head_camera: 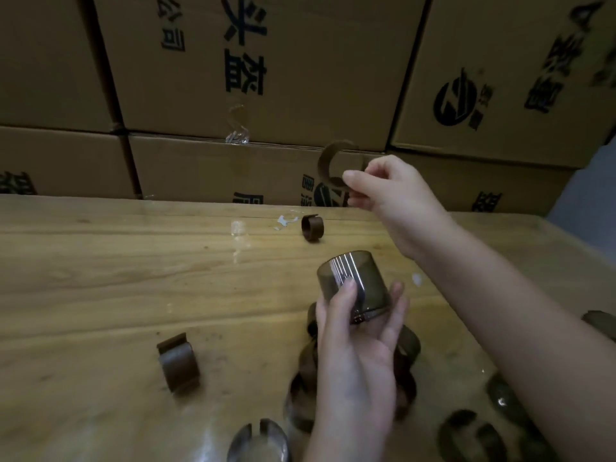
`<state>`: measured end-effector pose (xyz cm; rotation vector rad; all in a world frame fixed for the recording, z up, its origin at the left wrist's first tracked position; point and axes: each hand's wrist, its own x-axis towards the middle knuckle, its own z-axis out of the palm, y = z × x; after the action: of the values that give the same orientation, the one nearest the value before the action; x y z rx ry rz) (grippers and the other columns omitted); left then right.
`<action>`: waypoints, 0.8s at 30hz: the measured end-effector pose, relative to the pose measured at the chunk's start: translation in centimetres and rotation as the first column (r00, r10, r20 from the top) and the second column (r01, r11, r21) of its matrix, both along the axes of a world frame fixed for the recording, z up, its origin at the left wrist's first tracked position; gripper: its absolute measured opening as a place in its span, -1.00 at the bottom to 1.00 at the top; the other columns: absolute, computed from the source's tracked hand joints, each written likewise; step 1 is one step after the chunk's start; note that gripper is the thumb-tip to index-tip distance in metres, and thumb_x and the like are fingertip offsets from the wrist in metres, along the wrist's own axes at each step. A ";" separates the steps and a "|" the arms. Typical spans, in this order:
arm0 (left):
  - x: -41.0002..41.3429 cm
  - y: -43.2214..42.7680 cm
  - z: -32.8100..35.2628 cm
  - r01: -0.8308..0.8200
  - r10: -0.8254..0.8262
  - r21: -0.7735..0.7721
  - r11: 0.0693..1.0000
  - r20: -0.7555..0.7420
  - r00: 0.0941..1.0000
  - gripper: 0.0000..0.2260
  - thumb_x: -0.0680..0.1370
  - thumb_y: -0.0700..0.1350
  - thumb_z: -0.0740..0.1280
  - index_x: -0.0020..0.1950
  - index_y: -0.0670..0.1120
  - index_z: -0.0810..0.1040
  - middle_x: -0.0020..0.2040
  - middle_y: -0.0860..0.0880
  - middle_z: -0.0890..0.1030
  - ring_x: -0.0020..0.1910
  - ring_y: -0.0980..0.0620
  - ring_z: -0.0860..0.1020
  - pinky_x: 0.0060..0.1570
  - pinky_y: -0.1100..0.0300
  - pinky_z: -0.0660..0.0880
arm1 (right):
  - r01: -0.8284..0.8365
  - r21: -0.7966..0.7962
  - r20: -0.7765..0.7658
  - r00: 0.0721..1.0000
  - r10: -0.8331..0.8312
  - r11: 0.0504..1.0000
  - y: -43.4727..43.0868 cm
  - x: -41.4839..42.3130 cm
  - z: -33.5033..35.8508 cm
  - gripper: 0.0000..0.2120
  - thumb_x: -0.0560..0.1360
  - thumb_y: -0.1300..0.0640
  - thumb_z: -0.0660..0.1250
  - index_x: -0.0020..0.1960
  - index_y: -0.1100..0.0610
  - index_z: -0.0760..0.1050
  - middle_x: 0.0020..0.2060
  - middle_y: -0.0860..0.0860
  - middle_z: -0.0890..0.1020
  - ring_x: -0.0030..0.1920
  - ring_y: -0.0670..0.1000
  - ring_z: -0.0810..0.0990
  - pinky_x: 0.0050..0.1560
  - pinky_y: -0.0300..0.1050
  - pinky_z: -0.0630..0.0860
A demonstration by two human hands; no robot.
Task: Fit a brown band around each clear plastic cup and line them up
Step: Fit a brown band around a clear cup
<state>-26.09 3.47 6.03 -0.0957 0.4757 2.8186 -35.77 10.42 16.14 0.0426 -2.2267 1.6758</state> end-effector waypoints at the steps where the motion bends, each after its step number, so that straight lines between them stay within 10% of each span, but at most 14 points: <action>1: 0.2 -0.3 0.4 -0.033 0.033 0.038 0.999 -0.009 0.999 -0.50 0.30 -0.11 0.42 0.22 -0.18 0.53 0.05 -0.24 0.67 0.01 -0.31 0.64 -0.09 -0.05 0.64 | -0.017 -0.049 -0.034 0.999 0.015 0.999 0.1 2.0 0.4 -0.88 0.53 0.08 0.35 -0.04 0.11 0.45 -0.05 0.06 0.59 -0.14 -0.05 0.64 0.02 -0.06 0.61; 7: 3.1 -1.2 0.9 -0.101 0.091 -0.310 0.945 -0.045 0.995 -0.45 0.23 0.16 0.40 0.15 -0.06 0.62 0.06 -0.10 0.69 -0.09 0.03 0.61 -0.12 0.18 0.47 | 0.032 -0.297 -0.129 0.989 -0.073 0.954 1.2 12.6 -2.5 -0.88 0.39 -0.05 0.24 -0.17 -0.02 0.40 -0.35 -0.12 0.57 -0.35 -0.11 0.53 -0.30 -0.17 0.49; 12: 4.9 -2.1 -0.6 -0.085 0.070 -0.324 0.942 -0.059 0.996 -0.41 0.38 -0.03 0.49 0.34 -0.22 0.45 0.16 -0.26 0.62 -0.01 -0.08 0.63 -0.16 0.19 0.59 | 0.123 -0.456 -0.108 0.975 -0.193 0.882 1.0 16.3 -9.3 -0.88 0.55 0.01 0.19 -0.14 0.01 0.32 -0.36 -0.15 0.60 -0.40 -0.16 0.48 -0.43 -0.31 0.43; 24: 6.4 -3.5 -4.1 -0.034 -0.023 -0.408 0.912 -0.132 0.991 -0.49 0.38 -0.13 0.39 0.33 -0.14 0.45 0.13 -0.19 0.64 0.11 -0.13 0.62 -0.13 0.13 0.59 | 0.138 -0.460 -0.120 0.969 -0.215 0.877 -0.6 18.1 -13.0 -0.94 0.50 -0.08 0.30 -0.08 -0.12 0.46 -0.14 0.01 0.57 -0.07 0.07 0.57 -0.04 0.01 0.51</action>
<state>-19.73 -0.06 1.91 0.0103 1.0955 2.6946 -17.66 9.78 3.11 -0.1282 -1.6223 1.9572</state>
